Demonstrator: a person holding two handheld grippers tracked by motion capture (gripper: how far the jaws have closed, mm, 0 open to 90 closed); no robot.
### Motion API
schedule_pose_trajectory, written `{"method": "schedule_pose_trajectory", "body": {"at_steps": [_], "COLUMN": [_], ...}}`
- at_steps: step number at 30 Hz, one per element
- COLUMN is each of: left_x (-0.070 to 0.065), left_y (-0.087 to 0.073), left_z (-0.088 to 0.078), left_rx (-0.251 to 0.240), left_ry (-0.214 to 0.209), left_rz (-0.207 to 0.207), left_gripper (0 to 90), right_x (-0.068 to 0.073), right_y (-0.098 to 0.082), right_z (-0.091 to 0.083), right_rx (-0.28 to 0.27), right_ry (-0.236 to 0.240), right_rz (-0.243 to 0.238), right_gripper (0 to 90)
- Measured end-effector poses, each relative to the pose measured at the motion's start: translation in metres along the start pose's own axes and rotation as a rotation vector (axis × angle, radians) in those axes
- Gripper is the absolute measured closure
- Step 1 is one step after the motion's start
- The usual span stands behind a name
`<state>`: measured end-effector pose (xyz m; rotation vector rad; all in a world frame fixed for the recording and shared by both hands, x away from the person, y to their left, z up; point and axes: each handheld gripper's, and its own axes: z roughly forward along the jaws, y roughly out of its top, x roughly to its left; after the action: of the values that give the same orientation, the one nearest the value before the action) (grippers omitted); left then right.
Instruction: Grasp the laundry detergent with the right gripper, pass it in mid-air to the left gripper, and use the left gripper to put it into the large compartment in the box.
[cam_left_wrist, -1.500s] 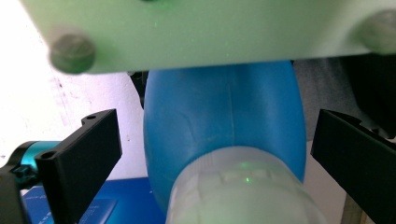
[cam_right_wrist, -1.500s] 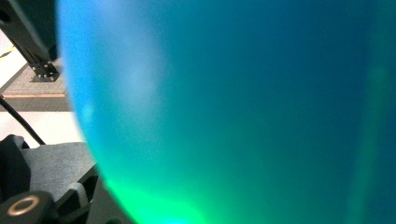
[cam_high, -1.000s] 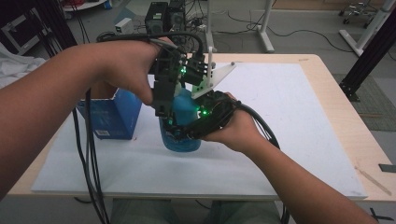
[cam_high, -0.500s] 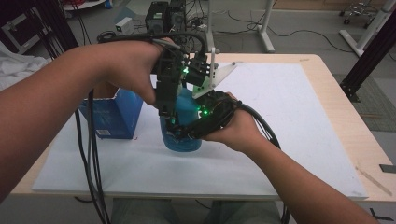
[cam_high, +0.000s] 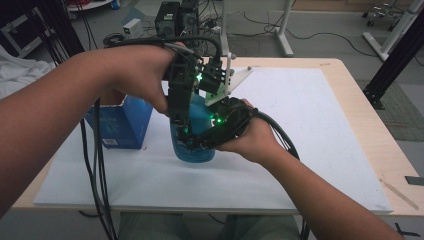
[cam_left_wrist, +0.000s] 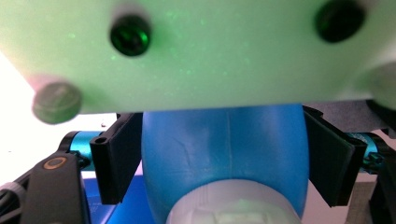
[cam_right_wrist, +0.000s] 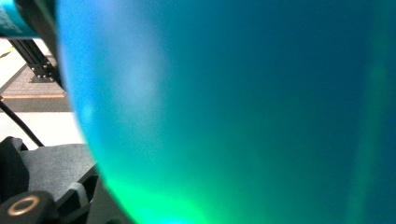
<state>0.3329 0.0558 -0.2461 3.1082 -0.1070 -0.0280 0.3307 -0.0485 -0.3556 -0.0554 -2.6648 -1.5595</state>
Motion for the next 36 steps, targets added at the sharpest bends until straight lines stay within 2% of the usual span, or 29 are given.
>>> {"method": "schedule_pose_trajectory", "body": {"at_steps": [24, 30, 36], "left_x": [-0.0015, -0.0022, -0.003], "left_y": [0.0016, 0.0026, 0.0052], "left_z": [-0.001, -0.0013, -0.0032], "left_rx": [0.009, 0.011, 0.026], "left_ry": [0.009, 0.03, 0.03], "left_rz": [-0.001, -0.005, -0.01], "left_gripper": [37.0, 37.9, 38.4], "right_x": [0.0002, -0.0003, -0.0002], "right_y": [0.0, -0.0003, -0.0005], "right_z": [0.0002, 0.0002, -0.001], "right_rx": [-0.001, -0.005, -0.015], "right_ry": [0.006, 0.003, 0.005], "right_rz": [-0.004, -0.001, -0.003], "right_gripper": [46.8, 46.9, 46.7]}}
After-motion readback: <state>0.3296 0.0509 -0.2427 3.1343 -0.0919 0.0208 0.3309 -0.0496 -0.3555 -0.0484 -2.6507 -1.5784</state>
